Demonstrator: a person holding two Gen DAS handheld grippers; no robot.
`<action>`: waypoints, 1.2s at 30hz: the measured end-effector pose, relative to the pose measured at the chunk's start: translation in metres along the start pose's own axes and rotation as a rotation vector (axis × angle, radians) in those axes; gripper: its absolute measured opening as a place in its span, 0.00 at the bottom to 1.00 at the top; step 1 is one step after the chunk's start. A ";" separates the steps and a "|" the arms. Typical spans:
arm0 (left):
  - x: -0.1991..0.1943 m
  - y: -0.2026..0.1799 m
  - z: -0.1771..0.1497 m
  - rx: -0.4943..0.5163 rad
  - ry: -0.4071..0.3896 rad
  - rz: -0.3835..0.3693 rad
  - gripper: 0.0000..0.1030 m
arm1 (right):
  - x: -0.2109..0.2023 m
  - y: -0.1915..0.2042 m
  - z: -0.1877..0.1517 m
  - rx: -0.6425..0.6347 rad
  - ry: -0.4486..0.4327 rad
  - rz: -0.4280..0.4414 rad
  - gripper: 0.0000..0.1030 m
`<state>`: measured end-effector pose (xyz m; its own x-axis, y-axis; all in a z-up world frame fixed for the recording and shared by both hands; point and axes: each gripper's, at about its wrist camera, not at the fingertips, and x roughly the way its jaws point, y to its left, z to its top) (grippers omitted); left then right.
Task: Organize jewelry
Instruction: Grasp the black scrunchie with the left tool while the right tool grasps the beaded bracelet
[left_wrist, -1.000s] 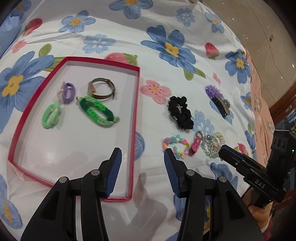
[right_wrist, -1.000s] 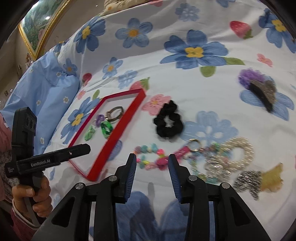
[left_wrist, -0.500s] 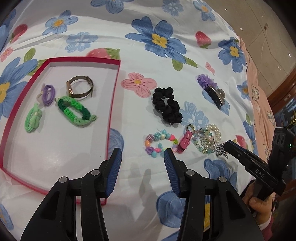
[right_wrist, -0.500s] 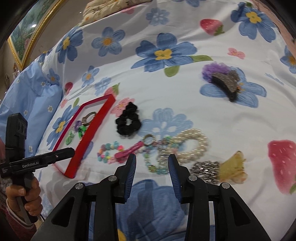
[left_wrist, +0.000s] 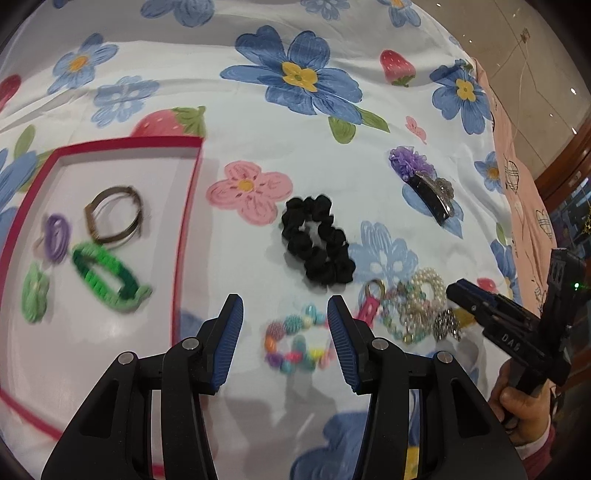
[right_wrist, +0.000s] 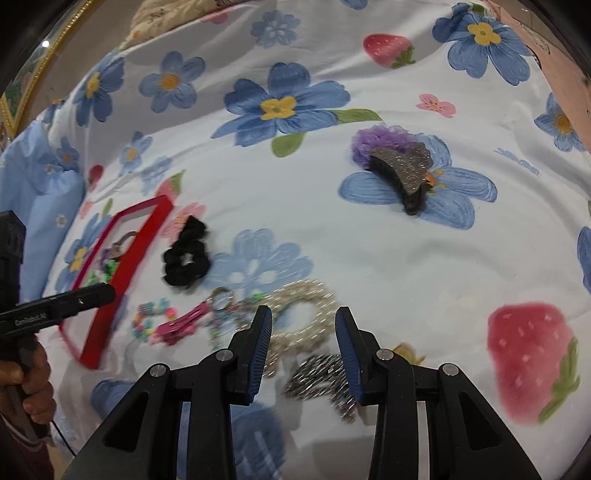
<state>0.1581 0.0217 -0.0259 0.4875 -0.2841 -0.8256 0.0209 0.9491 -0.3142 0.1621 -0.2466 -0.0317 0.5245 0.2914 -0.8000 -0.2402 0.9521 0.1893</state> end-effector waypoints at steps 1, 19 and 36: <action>0.004 -0.001 0.003 0.002 0.002 0.001 0.45 | 0.004 -0.002 0.002 -0.004 0.008 -0.008 0.37; 0.073 0.002 0.041 -0.020 0.079 -0.008 0.45 | 0.023 0.024 -0.011 -0.077 0.059 0.078 0.18; 0.066 -0.017 0.039 0.069 0.053 -0.055 0.07 | 0.028 0.021 -0.008 -0.037 0.082 0.147 0.14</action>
<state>0.2242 -0.0077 -0.0573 0.4375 -0.3412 -0.8320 0.1073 0.9384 -0.3284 0.1648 -0.2189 -0.0542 0.4141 0.4169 -0.8092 -0.3397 0.8955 0.2875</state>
